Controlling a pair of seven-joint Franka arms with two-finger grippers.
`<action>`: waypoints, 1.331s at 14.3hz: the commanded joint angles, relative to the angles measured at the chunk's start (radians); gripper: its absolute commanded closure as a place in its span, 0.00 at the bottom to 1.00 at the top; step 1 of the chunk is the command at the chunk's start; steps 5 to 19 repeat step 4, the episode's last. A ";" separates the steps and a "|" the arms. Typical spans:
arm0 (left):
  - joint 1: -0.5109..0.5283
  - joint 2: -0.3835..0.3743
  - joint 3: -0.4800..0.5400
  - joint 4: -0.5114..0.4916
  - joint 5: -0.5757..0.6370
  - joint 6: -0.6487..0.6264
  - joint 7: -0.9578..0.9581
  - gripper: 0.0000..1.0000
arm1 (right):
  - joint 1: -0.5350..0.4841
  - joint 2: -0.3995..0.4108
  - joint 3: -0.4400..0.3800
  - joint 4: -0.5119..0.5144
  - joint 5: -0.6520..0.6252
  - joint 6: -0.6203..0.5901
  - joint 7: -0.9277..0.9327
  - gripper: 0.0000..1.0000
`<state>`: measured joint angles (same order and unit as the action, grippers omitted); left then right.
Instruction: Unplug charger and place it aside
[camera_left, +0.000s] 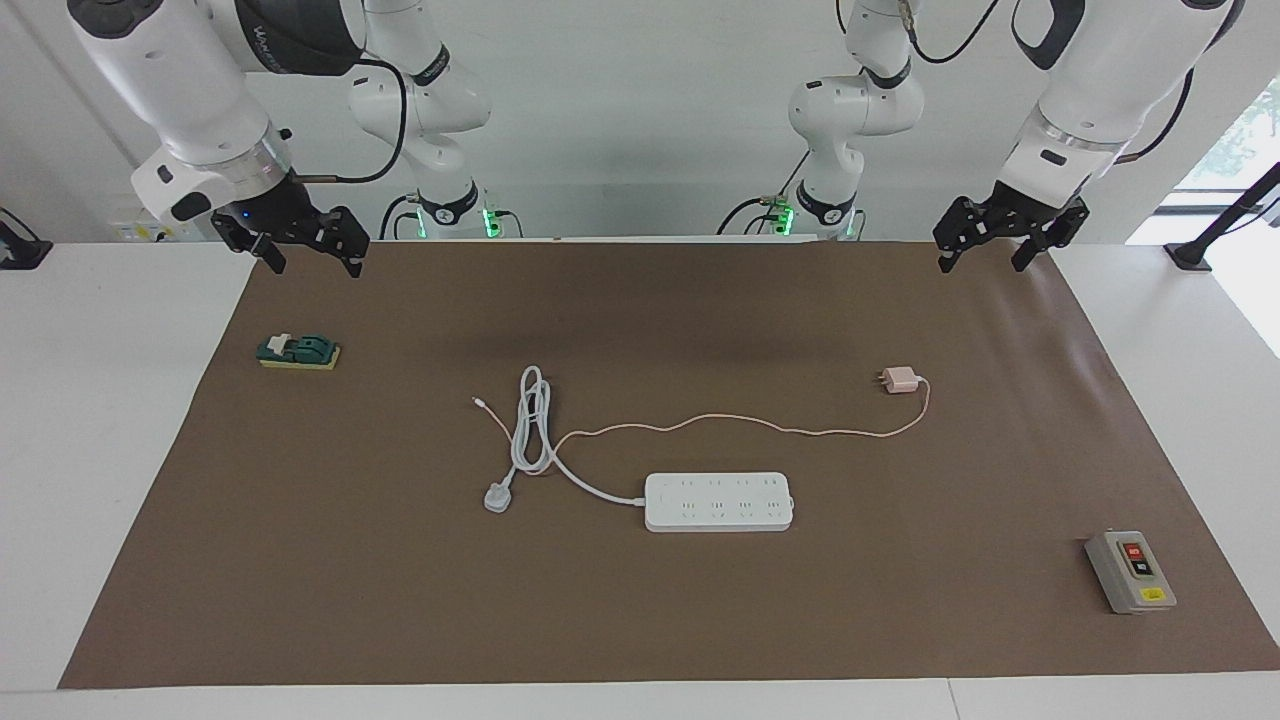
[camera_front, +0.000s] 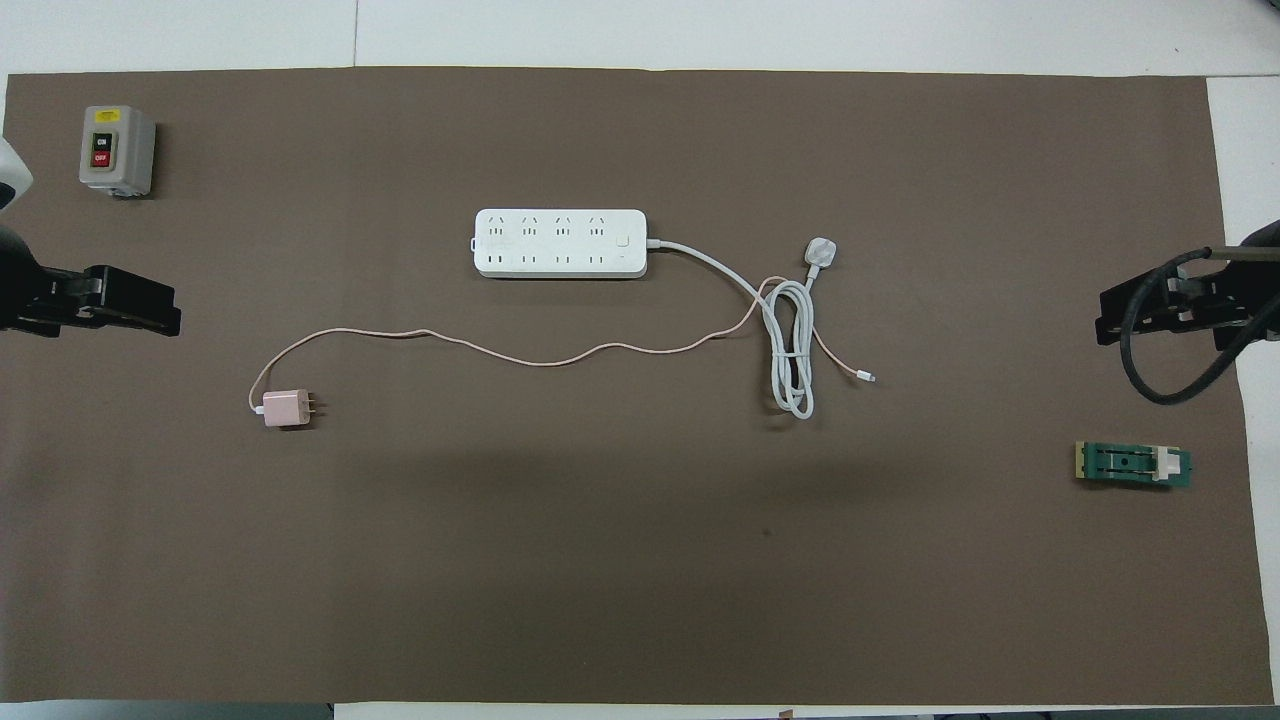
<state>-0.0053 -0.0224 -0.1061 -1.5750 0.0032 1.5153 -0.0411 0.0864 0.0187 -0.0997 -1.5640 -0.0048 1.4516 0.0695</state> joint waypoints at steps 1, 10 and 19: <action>-0.005 -0.025 0.005 -0.020 -0.011 -0.021 -0.014 0.00 | -0.013 -0.016 0.008 -0.022 -0.018 0.018 -0.034 0.00; -0.005 -0.028 0.005 -0.020 -0.011 -0.021 -0.010 0.00 | -0.013 -0.016 0.008 -0.022 -0.018 0.018 -0.036 0.00; -0.005 -0.028 0.005 -0.020 -0.011 -0.021 -0.010 0.00 | -0.013 -0.016 0.008 -0.022 -0.018 0.018 -0.036 0.00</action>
